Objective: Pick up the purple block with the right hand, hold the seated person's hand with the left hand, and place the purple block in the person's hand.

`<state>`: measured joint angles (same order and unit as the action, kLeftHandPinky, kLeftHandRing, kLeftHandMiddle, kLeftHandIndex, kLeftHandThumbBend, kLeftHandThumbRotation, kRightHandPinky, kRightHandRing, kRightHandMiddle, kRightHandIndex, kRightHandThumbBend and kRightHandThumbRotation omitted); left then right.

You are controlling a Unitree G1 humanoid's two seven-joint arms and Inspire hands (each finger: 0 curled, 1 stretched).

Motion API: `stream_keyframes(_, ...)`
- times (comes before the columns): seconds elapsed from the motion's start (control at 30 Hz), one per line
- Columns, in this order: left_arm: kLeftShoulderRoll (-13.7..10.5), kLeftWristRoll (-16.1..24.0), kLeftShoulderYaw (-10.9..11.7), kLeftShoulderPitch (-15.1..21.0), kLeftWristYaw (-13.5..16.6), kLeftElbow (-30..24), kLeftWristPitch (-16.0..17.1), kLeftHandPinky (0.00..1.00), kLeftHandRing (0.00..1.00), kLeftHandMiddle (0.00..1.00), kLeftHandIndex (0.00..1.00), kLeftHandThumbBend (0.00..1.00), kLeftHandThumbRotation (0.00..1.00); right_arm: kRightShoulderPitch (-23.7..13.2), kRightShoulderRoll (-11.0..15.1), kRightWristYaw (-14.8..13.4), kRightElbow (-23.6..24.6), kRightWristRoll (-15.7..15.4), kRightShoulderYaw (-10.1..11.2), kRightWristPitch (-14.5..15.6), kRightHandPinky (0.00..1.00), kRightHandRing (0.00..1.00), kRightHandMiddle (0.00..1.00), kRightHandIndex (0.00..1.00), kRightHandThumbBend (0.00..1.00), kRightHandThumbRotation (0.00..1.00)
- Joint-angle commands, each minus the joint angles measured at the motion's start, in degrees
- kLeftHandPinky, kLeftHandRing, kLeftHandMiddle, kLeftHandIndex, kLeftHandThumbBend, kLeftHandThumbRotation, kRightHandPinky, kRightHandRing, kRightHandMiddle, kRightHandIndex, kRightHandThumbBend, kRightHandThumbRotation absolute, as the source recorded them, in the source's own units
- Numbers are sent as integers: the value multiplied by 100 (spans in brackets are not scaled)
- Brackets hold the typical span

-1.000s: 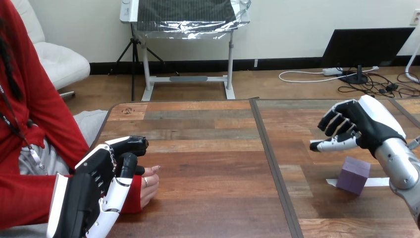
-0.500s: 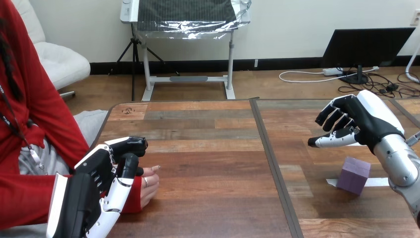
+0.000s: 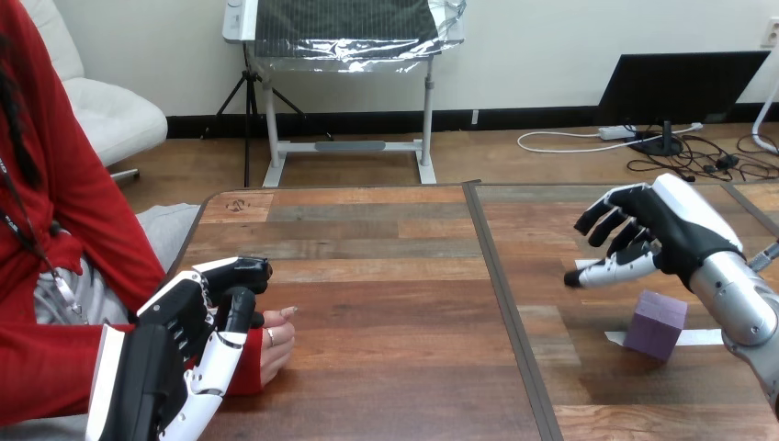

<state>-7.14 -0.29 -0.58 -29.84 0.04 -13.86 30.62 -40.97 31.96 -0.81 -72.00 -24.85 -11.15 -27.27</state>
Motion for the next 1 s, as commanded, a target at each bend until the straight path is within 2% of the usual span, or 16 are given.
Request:
stream_keyframes(0.0,123,42,79,204,29,-26,119,58,71,70,63,38,68,-411,288,220,269,-20,-37,-1,58,63,65,66,99,6)
stream_keyframes(0.23,139,134,83,191,81,-86,64,58,71,70,63,39,68,-513,408,542,274,-127,-93,207,64,69,70,72,100,15)
stream_keyframes(0.43,149,147,78,187,99,-87,40,58,71,70,63,38,68,-554,490,694,285,-224,-139,278,67,73,75,76,100,23)
stream_keyframes(0.8,144,94,35,200,82,-114,21,57,70,69,62,39,69,-534,667,669,304,-354,-247,88,57,70,74,78,100,29)
stream_keyframes(0.97,139,72,22,218,63,-87,64,57,70,69,62,36,68,-551,727,624,265,-448,-307,101,57,69,74,79,100,31)
